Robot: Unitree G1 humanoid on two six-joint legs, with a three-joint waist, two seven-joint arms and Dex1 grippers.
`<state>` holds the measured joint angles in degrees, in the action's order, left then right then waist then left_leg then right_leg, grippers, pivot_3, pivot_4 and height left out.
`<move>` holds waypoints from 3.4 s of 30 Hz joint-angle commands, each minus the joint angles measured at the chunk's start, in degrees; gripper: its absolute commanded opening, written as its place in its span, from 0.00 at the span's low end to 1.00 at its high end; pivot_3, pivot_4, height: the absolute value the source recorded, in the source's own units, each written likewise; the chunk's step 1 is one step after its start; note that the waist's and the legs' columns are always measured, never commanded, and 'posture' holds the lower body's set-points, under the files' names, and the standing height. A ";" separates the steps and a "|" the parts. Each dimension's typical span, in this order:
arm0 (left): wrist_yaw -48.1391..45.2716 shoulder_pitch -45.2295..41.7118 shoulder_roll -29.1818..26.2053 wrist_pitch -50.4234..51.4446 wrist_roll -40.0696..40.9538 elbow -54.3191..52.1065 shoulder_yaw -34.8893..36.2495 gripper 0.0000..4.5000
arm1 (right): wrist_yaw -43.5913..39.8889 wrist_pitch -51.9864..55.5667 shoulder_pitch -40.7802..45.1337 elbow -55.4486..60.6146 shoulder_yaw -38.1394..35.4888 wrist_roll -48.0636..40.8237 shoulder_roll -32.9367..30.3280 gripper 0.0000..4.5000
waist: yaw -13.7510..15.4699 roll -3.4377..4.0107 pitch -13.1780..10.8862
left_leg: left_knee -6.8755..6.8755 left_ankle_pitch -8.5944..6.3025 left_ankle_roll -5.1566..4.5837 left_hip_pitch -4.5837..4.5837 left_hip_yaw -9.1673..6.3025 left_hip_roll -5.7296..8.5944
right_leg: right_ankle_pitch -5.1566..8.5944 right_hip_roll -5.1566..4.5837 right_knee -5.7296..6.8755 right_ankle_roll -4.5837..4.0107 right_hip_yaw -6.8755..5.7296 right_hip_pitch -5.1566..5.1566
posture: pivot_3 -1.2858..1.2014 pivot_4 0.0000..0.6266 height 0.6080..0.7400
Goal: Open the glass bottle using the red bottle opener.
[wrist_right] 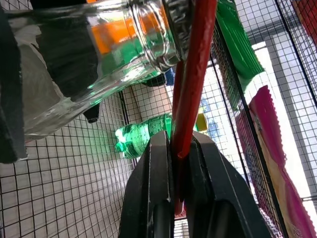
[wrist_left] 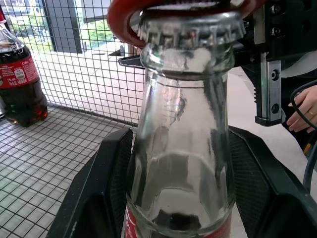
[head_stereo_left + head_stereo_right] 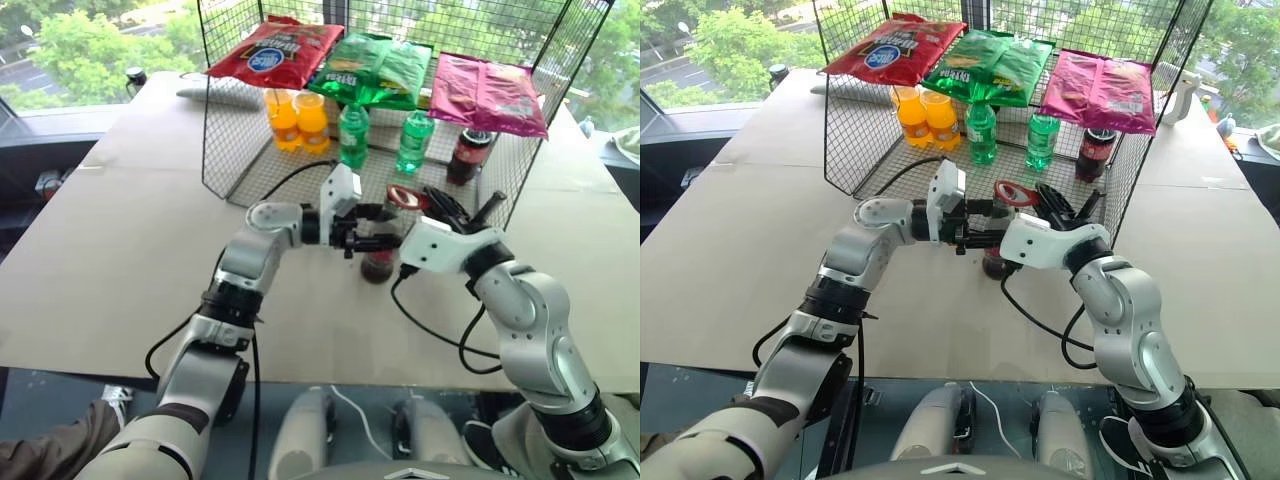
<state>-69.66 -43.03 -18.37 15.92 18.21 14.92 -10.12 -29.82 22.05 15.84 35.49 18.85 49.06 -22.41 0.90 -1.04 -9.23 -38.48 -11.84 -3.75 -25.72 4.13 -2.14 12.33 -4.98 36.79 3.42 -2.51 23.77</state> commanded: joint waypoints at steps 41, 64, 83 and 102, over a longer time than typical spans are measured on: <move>2.63 -0.47 0.45 -4.50 -1.10 -0.73 0.66 0.50 | -13.24 -11.36 6.97 -2.65 -6.99 -6.21 -13.55 0.00 | -0.12 0.05 -0.03 | 0.09 -0.02 0.01 -0.01 0.04 -0.03 | 0.00 -0.06 -0.08 -0.01 -0.03 0.07 | 0.52 0.24 1.00; 3.15 0.97 0.44 -5.52 -0.81 -1.87 0.23 0.50 | -18.22 -4.33 13.93 -1.38 -8.40 -12.83 -10.62 0.00 | -0.10 0.14 -0.11 | 0.15 -0.01 0.00 -0.14 0.07 -0.03 | -0.11 -0.06 -0.12 -0.20 -0.02 0.15 | 0.52 0.24 1.00; 4.48 2.25 0.03 -5.85 -0.31 -3.83 1.03 0.50 | -29.95 65.86 16.65 22.12 -31.43 -34.77 4.98 0.00 | -0.15 0.22 -0.15 | 0.18 -0.05 0.05 -0.19 -0.02 -0.05 | -0.13 -0.09 -0.14 -0.22 -0.09 0.16 | 0.52 0.24 1.00; 10.09 9.30 -1.58 -5.65 0.61 -13.11 2.28 0.50 | -16.47 70.45 -3.92 -0.38 -35.48 -64.18 11.50 0.00 | -1.65 0.58 -0.30 | 0.33 -0.14 0.21 -0.24 0.03 -0.01 | -0.14 -0.16 -0.22 -0.23 0.00 0.33 | 0.52 0.24 1.00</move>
<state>-61.72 -33.89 -18.99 11.38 19.44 4.33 -9.65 -48.12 92.15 11.63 35.36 -16.62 -11.78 -9.62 -0.74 -0.46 -9.53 -38.14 -11.99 -3.54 -25.96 4.17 -2.15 12.19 -5.14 36.57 3.18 -2.51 24.10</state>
